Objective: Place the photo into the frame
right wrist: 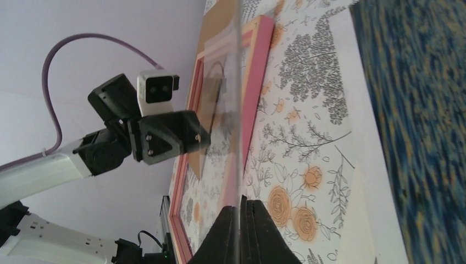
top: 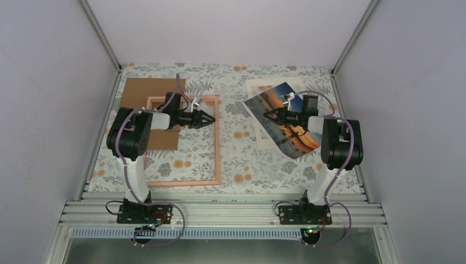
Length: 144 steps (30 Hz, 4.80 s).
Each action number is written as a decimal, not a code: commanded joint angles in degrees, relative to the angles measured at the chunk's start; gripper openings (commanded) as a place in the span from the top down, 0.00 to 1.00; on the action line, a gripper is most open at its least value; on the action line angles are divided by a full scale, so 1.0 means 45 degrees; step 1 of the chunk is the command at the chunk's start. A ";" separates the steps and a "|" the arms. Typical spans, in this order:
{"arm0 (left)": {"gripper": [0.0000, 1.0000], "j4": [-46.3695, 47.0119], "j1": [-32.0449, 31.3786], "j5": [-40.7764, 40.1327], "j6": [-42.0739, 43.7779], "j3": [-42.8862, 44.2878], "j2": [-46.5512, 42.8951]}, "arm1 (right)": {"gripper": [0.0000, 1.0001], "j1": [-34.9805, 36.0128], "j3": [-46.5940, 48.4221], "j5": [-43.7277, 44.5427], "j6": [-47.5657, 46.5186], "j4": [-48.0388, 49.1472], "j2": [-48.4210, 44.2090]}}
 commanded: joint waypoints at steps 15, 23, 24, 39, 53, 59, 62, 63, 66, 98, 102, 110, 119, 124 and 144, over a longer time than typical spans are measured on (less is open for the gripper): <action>0.97 -0.1807 0.0275 -0.0163 0.0284 0.0611 -0.1522 | 0.96 0.0538 -0.0317 -0.0475 0.2194 0.2003 -0.0114; 0.98 -0.7009 0.2507 -0.0463 0.4030 0.2125 -0.2456 | 0.53 0.1628 0.0631 -0.0164 0.1582 0.1192 0.0195; 0.98 -0.7949 0.2806 -0.0622 0.4574 0.2222 -0.2441 | 0.39 0.1773 0.0799 -0.0111 0.1501 0.1018 0.0394; 0.98 -1.2319 0.5357 -0.5089 0.9622 0.3168 -0.2124 | 0.31 0.4556 0.4170 0.3300 -0.2421 -0.2652 0.2172; 0.98 -1.2319 0.5609 -0.6517 1.1262 0.4027 -0.1351 | 0.33 0.6521 0.7052 0.6260 -0.2976 -0.3631 0.3741; 0.98 -1.1295 0.5522 -0.4683 0.9888 0.3007 -0.0889 | 0.31 0.6088 0.6849 0.5916 -0.2310 -0.3953 0.4255; 0.98 -1.0229 0.5407 -0.4411 0.8924 0.2592 -0.0432 | 0.33 0.5910 0.6755 0.5514 -0.2220 -0.4135 0.4392; 0.98 -0.9909 0.5381 -0.4401 0.8723 0.2588 -0.0252 | 0.34 0.5904 0.6814 0.5538 -0.2229 -0.4189 0.4452; 0.98 -0.9228 0.5299 -0.4717 0.8277 0.2795 0.0305 | 0.36 0.5903 0.7133 0.5730 -0.2289 -0.4330 0.4713; 0.98 -0.6100 0.0121 -0.4263 0.4927 0.6933 0.4964 | 0.96 0.1789 0.3911 0.4063 -0.4203 -0.5382 0.1154; 0.98 -0.6585 -0.0636 -0.3734 0.4748 0.8674 0.5993 | 0.96 0.1397 0.3865 0.4504 -0.4433 -0.5599 0.1067; 0.98 -0.5665 -0.1606 -0.2845 0.2906 1.0825 0.7281 | 0.96 -0.0257 0.4272 0.5205 -0.5579 -0.6661 0.1001; 0.98 -0.6477 -0.1407 -0.1239 0.3177 1.0570 0.5458 | 0.96 -0.0712 0.3279 0.3384 -0.5242 -0.6682 0.0139; 0.81 -0.5528 -0.1263 0.0090 0.2608 0.8529 0.4312 | 0.96 -0.0766 0.1378 0.3447 -0.4504 -0.5361 -0.0470; 0.67 -0.2978 -0.1874 0.0326 0.1095 0.4991 0.3370 | 0.96 -0.1103 0.0157 0.3625 -0.3753 -0.3910 0.0230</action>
